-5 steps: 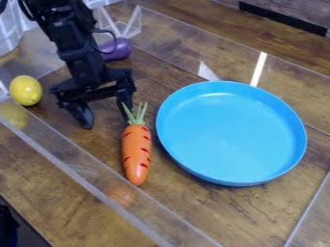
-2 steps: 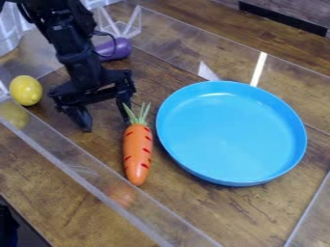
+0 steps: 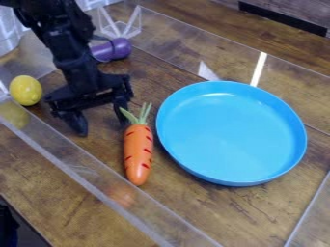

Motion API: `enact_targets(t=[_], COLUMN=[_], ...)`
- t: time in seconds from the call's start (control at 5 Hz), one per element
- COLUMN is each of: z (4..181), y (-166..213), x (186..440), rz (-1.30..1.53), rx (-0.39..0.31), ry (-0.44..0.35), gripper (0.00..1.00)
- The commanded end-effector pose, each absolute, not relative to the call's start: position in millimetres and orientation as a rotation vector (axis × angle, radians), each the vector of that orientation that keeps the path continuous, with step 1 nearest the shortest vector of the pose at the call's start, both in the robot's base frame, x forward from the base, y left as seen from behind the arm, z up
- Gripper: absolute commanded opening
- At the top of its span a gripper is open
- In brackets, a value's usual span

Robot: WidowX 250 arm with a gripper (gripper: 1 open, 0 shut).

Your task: Move the carrot to the right side

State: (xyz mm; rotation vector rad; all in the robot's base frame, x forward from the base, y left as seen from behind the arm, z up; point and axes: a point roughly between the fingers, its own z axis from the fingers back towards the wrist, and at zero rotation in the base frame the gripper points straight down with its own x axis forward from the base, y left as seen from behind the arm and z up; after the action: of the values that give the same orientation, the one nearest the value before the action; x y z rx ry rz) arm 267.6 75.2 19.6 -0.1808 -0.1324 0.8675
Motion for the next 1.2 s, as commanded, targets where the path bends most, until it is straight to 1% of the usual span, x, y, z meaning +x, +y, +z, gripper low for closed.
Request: enact_targets(t=[0.0,0.2,0.6,1.0], z=[19.1,18.5,17.2,16.5], y=[48.0,27.9,-0.8,-14.7], x=[264.6,266.3,256.6,266.1], rz=[0.854,0.848,0.786,0.799], rx=[-0.181,-0.175,-0.158,-0.145], ry=[-0.13,-0.136,-0.137,-0.145], gripper=[1.0,1.0,1.0,1.0])
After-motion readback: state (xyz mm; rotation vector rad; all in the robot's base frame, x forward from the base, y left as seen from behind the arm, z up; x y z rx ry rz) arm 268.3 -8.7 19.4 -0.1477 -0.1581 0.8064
